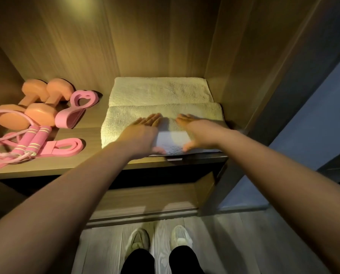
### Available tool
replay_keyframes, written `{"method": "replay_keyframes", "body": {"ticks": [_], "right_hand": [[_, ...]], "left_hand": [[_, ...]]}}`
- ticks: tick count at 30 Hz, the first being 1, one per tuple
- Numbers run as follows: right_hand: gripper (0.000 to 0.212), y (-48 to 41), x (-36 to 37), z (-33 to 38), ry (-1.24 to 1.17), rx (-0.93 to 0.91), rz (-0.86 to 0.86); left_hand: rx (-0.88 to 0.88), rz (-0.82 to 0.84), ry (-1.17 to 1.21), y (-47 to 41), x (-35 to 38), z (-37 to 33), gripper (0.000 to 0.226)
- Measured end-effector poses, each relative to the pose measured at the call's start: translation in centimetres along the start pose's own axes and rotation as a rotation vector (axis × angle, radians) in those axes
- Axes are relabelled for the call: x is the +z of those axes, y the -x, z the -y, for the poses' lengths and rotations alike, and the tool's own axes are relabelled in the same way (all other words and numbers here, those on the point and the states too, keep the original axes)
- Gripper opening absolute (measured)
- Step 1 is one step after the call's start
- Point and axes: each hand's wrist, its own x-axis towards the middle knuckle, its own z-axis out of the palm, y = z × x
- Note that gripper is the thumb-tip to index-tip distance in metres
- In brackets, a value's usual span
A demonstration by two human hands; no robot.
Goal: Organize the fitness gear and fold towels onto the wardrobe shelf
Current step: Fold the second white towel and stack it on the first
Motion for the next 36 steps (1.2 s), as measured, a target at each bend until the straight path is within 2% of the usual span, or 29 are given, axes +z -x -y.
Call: {"method": "replay_keyframes", "body": {"ticks": [3, 7, 9, 13, 14, 16, 18, 20, 21, 23, 26, 31, 36], "right_hand": [[0.101, -0.9, 0.2, -0.1, -0.048, 0.046, 0.008], [0.094, 0.1, 0.3, -1.7, -0.007, 0.181, 0.041], [0.078, 1.1, 0.4, -2.1, 0.067, 0.249, 0.022], [0.023, 2.9, 0.7, -1.8, 0.205, 0.374, -0.013], [0.021, 3.1, 0.9, -1.5, 0.220, 0.404, -0.017], [0.024, 3.3, 0.8, -1.0, 0.200, 0.436, 0.026], [0.030, 3.0, 0.1, -1.0, 0.044, 0.375, 0.069], [0.061, 2.4, -0.4, -0.3, -0.166, 0.274, 0.007], [0.063, 1.9, -0.1, 0.3, -0.214, 0.244, -0.072], [0.059, 0.4, 1.0, 1.2, -0.192, 0.226, -0.176], [0.055, -1.9, 3.3, 0.4, -0.158, 0.238, -0.170], [0.066, -2.7, 5.2, -1.4, -0.113, 0.278, -0.236], [0.073, -2.3, 5.0, -1.5, -0.135, 0.469, -0.218]], "left_hand": [[-0.038, -0.009, 0.026, -0.7, 0.3, -0.2, 0.102], [-0.070, -0.008, 0.049, 1.3, 0.7, 2.8, 0.096], [-0.089, -0.003, 0.045, 2.3, 0.9, 4.0, 0.094], [-0.159, 0.003, 0.016, 3.7, 0.6, 4.8, 0.086], [-0.177, 0.014, 0.006, 4.1, 0.6, 4.9, 0.086], [-0.212, 0.029, -0.039, 4.8, 0.3, 5.3, 0.084], [-0.233, 0.011, -0.074, 5.0, -0.2, 5.5, 0.085], [-0.218, -0.048, -0.040, 4.1, -0.7, 4.6, 0.085], [-0.201, -0.084, -0.012, 3.2, -0.6, 3.5, 0.080], [-0.177, -0.123, 0.039, 1.3, -0.3, 1.2, 0.068], [-0.168, -0.107, 0.060, -0.6, 1.8, -0.2, 0.056], [-0.261, -0.096, 0.078, 0.4, 2.9, 2.7, 0.076], [-0.336, 0.033, 0.083, 1.9, 2.0, 4.5, 0.073]]}}
